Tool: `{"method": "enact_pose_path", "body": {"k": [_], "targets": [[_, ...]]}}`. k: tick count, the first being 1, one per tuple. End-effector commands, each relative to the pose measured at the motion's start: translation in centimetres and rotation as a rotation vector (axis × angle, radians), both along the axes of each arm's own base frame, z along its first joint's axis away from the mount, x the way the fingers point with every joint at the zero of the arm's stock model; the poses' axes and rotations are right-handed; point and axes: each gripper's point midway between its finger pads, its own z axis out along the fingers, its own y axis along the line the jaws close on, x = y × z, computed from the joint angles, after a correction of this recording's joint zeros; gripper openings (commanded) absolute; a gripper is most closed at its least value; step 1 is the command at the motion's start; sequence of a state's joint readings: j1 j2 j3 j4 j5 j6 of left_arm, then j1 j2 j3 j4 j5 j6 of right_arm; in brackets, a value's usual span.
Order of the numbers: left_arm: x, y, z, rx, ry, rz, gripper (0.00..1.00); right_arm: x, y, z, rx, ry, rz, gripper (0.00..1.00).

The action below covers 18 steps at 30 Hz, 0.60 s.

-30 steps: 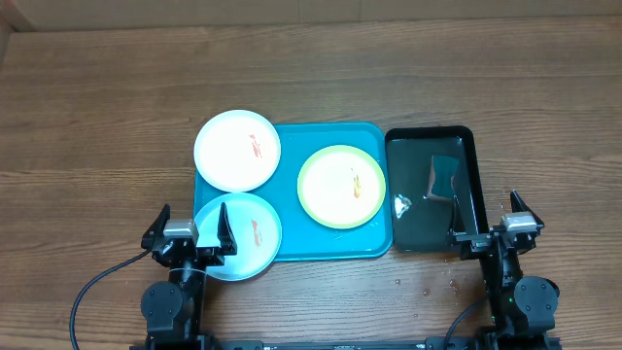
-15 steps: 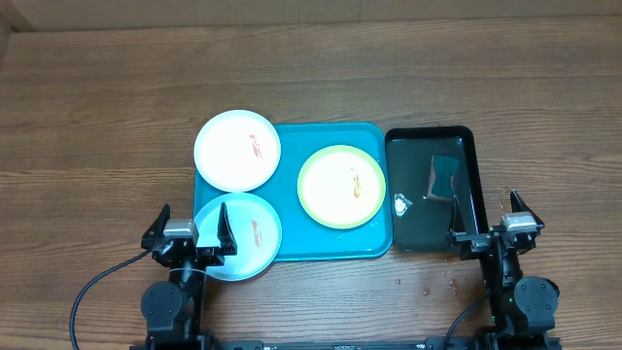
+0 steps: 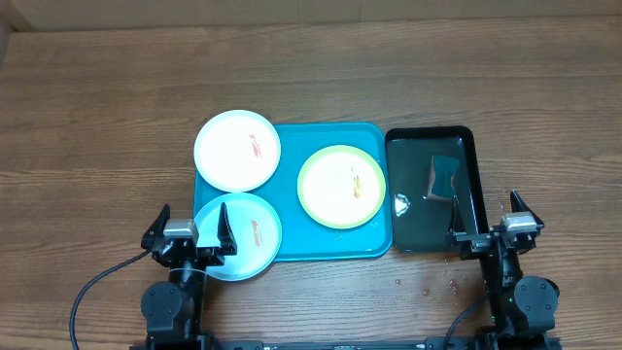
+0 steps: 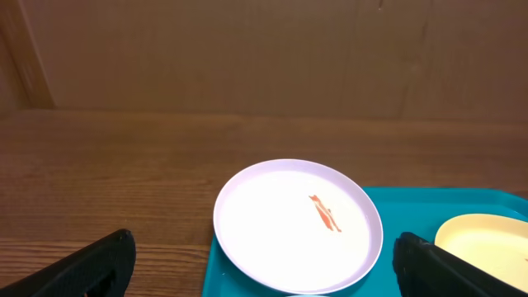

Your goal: Clean dirty plates on tray and stack at the side

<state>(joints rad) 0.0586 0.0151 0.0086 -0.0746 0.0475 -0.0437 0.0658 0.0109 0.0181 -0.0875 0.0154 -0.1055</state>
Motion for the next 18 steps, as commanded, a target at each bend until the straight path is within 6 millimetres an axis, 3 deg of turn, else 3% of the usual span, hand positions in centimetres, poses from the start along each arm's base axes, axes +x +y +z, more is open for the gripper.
{"method": "enact_pose_path", "body": {"k": [1,18], "targets": [[-0.03,0.06,0.03,0.023,-0.005,0.003,1.00,0.03,-0.25,-0.17,-0.004,-0.004,-0.013,1.00],[-0.03,0.06,0.04,0.023,-0.006,0.003,1.00,0.00,0.22,-0.23,0.006,-0.001,0.014,1.00]]}}
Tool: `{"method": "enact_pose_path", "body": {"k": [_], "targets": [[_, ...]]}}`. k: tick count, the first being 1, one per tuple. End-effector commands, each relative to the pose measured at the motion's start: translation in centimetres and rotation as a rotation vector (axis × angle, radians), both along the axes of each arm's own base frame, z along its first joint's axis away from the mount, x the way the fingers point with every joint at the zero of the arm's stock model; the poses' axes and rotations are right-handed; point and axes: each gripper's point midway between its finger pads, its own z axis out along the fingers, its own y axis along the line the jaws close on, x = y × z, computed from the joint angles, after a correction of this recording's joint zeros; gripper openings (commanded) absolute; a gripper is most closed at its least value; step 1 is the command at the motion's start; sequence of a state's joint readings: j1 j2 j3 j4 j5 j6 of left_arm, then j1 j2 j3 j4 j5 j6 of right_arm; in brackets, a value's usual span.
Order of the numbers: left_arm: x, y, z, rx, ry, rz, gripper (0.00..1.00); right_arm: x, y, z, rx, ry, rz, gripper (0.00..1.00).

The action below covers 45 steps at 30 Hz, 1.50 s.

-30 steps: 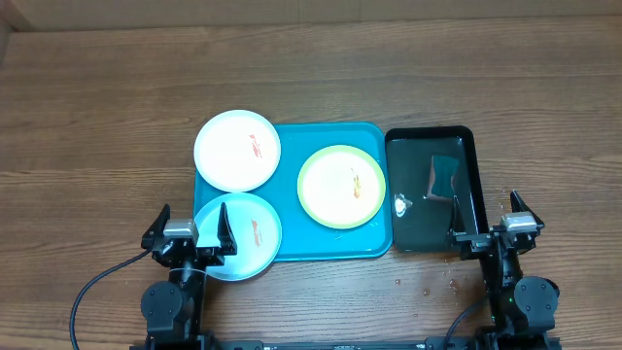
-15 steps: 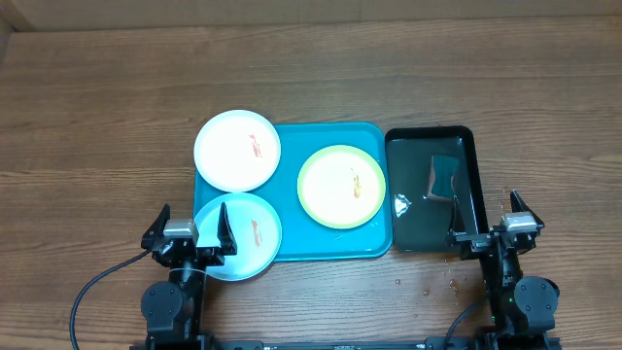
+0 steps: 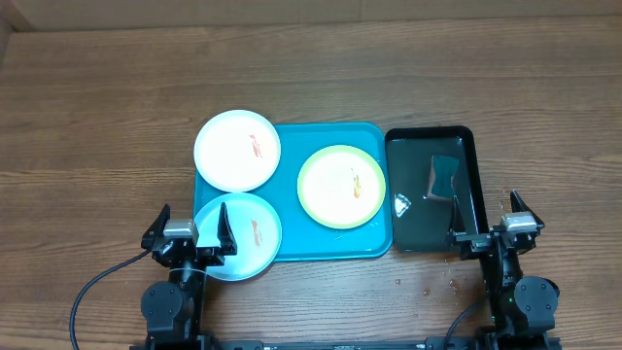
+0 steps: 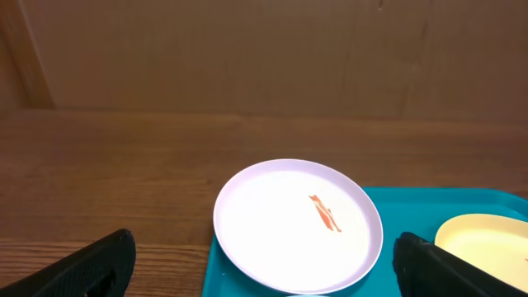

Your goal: Clean dirty plates on tray and stack at the side

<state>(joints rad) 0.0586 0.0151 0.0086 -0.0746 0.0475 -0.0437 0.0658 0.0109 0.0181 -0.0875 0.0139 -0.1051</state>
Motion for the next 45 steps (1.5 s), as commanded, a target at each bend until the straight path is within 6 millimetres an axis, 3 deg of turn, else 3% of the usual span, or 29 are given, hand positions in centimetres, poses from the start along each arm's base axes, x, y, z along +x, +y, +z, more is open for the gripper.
{"method": "enact_pose_path", "body": {"k": [1,4,7,11,16,20,26,30,34,38,42,45], "targets": [[0.0,0.0,0.0,0.021,-0.006,-0.003,1.00,0.0,0.6,-0.2,0.015,0.000,0.034,1.00],[0.0,-0.6,0.1,-0.033,-0.008,-0.031,1.00,-0.2,2.0,0.0,0.240,0.023,0.113,1.00],[0.0,-0.6,0.1,-0.203,-0.008,-0.017,1.00,-0.3,2.1,0.0,0.412,0.046,0.114,1.00],[0.0,-1.0,0.5,-0.360,-0.016,-0.032,1.00,-0.3,2.0,0.0,0.424,0.047,0.110,1.00],[-0.3,-2.9,1.6,-0.385,-0.020,-0.147,1.00,-0.5,2.5,0.4,0.424,0.051,0.141,1.00],[-1.2,-3.3,5.0,-0.380,-0.052,-0.173,1.00,-1.2,3.0,3.2,0.422,0.023,0.178,1.00],[-2.4,-3.8,11.8,-0.356,-0.009,-0.190,1.00,-2.3,2.9,9.7,0.423,0.035,0.175,1.00],[-2.0,-5.3,15.5,-0.304,0.153,-0.267,1.00,-1.6,3.3,13.3,0.419,0.149,0.170,1.00],[-1.2,-5.9,16.9,-0.274,0.451,-0.290,1.00,0.0,4.3,15.1,0.393,0.377,0.179,1.00],[-0.4,-6.0,17.2,-0.302,0.742,-0.277,1.00,1.4,4.5,14.6,0.388,0.676,0.129,1.00],[1.0,-6.2,17.0,-0.351,0.914,-0.273,1.00,2.8,4.5,13.7,0.392,0.901,0.080,1.00],[2.5,-6.2,15.3,-0.380,1.014,-0.260,1.00,3.9,4.6,12.5,0.391,1.017,0.051,1.00]]}}
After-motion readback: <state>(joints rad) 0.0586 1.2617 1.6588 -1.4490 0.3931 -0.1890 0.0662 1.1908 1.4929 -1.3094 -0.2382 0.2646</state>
